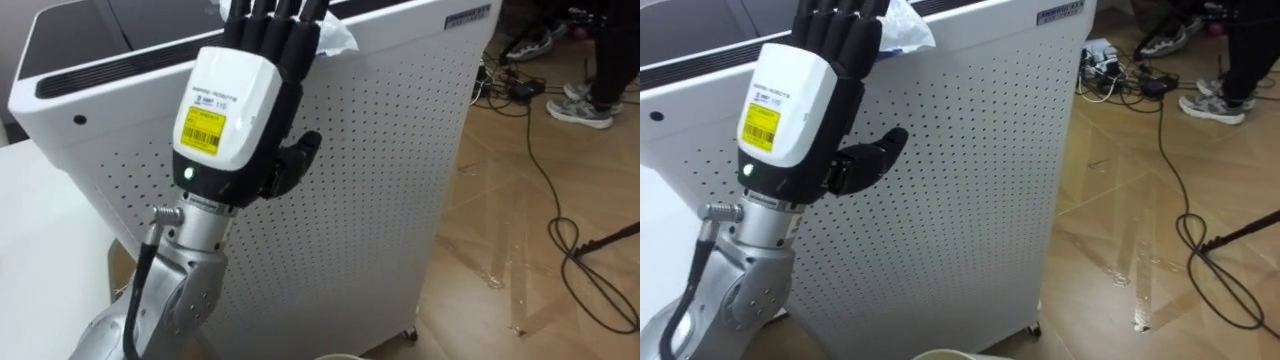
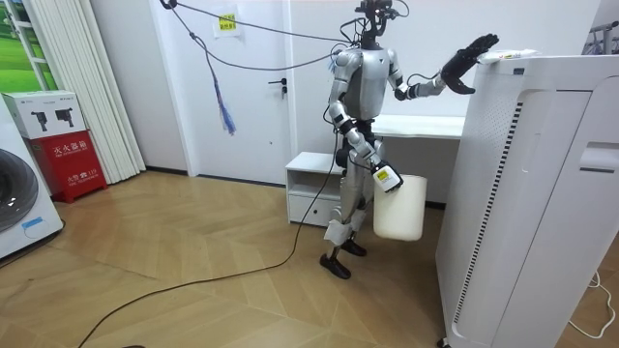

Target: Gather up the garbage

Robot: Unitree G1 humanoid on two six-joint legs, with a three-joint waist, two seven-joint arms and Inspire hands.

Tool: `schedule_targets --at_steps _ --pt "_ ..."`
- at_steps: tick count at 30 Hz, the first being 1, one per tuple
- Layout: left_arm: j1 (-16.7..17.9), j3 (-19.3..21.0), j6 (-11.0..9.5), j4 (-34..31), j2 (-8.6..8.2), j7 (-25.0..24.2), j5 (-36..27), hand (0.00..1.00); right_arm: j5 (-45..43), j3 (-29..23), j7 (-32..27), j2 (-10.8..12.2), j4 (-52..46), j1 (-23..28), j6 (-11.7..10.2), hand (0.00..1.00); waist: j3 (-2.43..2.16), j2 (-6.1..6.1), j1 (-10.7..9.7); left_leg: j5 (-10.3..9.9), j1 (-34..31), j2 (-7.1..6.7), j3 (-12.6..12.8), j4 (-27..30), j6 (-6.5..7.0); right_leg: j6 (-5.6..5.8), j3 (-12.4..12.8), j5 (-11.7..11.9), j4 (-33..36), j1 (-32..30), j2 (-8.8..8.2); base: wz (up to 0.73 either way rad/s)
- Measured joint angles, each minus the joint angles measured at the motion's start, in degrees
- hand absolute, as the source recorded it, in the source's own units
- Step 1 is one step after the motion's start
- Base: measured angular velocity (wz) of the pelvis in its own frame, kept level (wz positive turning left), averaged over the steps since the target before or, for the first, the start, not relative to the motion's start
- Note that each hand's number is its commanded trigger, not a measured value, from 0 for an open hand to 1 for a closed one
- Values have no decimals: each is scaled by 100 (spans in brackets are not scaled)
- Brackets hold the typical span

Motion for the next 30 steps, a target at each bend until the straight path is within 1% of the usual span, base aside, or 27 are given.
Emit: schedule_targets --at_steps 7,8,9,10,13,15,17,19,24,26,30 --pt "-34 -1 11 315 -1 -65 6 0 -16 -3 5 -16 21 1 9 100 -5 4 -23 2 18 3 0 0 -2 -3 3 -2 -4 19 1 0" --pt "-35 0 15 322 0 -101 4 56 -18 -4 10 -17 22 1 9 100 -5 4 -23 2 17 4 0 1 -3 -3 4 -2 -3 20 1 0" --pt "-37 1 17 322 1 -112 4 86 -22 -5 10 -17 21 1 9 100 -5 5 -22 2 15 3 0 4 -3 -3 4 -2 -1 19 1 0" --pt "-51 2 17 322 6 -122 7 100 -28 -6 10 -17 21 0 9 100 -6 5 -16 2 10 3 2 14 -3 -3 5 -2 3 16 -1 0" --pt "-65 90 20 322 10 -122 56 100 -29 -51 11 -5 21 1 17 100 -15 20 -6 2 -1 4 8 39 -3 -3 10 -2 16 11 1 0" --pt "-71 205 52 322 11 -122 49 100 -41 -120 22 -4 21 1 39 100 -32 45 2 1 -11 5 9 57 -2 -3 11 -1 24 9 14 0" --pt "-103 364 120 321 14 -123 37 100 -32 -223 37 -4 23 2 96 100 -60 89 6 2 -8 6 4 64 -2 -4 7 -1 39 12 25 0" --pt "-121 475 128 320 17 -124 34 100 -29 -271 28 -4 26 2 102 100 -74 122 4 2 11 6 3 68 -2 -4 7 -1 43 31 21 0" --pt "-287 574 134 321 17 -124 35 100 -29 -290 4 3 80 1 101 100 -66 135 -1 2 28 6 -2 90 -2 -4 8 -2 40 63 19 0" --pt "-385 667 132 311 16 -131 32 100 -34 -381 8 40 174 6 102 100 -58 139 3 1 56 8 -3 82 -2 -4 5 -2 39 86 29 0" --pt "-411 764 132 283 16 -133 33 100 -41 -431 32 33 189 8 135 100 -52 151 2 2 88 8 -4 31 -3 -4 -3 -2 43 91 42 0"
